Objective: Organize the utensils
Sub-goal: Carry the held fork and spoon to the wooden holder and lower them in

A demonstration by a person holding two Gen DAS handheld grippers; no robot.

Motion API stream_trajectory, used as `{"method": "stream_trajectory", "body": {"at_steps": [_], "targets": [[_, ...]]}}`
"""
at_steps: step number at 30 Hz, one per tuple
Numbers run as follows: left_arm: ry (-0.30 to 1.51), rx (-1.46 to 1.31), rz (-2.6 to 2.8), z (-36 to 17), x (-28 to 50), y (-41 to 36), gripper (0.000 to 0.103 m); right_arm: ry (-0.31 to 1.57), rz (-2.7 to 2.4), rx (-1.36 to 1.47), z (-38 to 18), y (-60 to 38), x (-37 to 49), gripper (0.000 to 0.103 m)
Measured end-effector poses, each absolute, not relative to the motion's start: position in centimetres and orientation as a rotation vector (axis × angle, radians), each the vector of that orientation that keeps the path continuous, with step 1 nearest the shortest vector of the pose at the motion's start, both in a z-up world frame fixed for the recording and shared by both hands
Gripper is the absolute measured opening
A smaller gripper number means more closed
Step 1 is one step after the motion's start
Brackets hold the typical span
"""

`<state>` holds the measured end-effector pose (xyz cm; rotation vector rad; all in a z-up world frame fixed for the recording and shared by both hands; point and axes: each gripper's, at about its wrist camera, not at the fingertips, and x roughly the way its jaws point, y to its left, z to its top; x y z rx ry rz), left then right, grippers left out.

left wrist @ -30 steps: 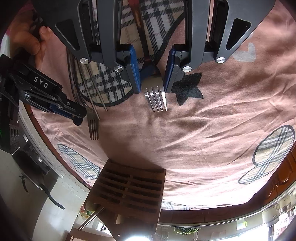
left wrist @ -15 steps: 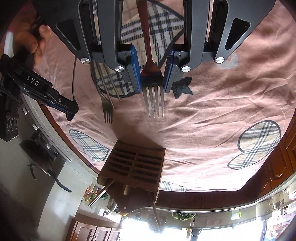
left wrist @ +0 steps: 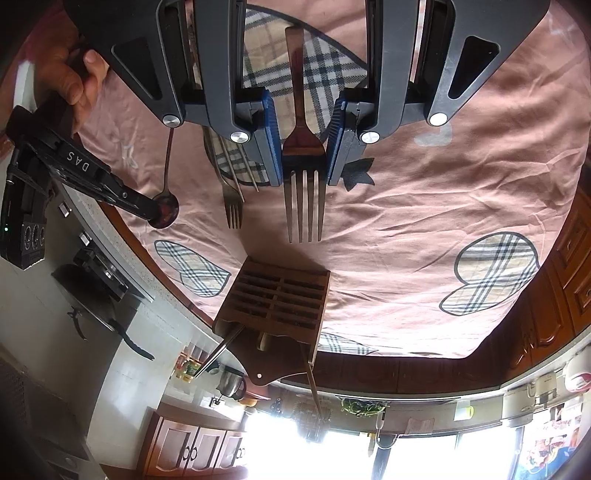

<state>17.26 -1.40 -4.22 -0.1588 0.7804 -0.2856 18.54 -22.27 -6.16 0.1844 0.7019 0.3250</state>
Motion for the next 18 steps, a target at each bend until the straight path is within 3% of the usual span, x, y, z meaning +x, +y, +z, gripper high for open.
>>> {"method": "stream_trajectory", "body": {"at_steps": [18], "targets": [[0.67, -0.16, -0.279, -0.6, 16.0, -1.3, 0.021, 0.548, 0.337, 0.189, -1.3, -22.6, 16.3, 0.003]]}}
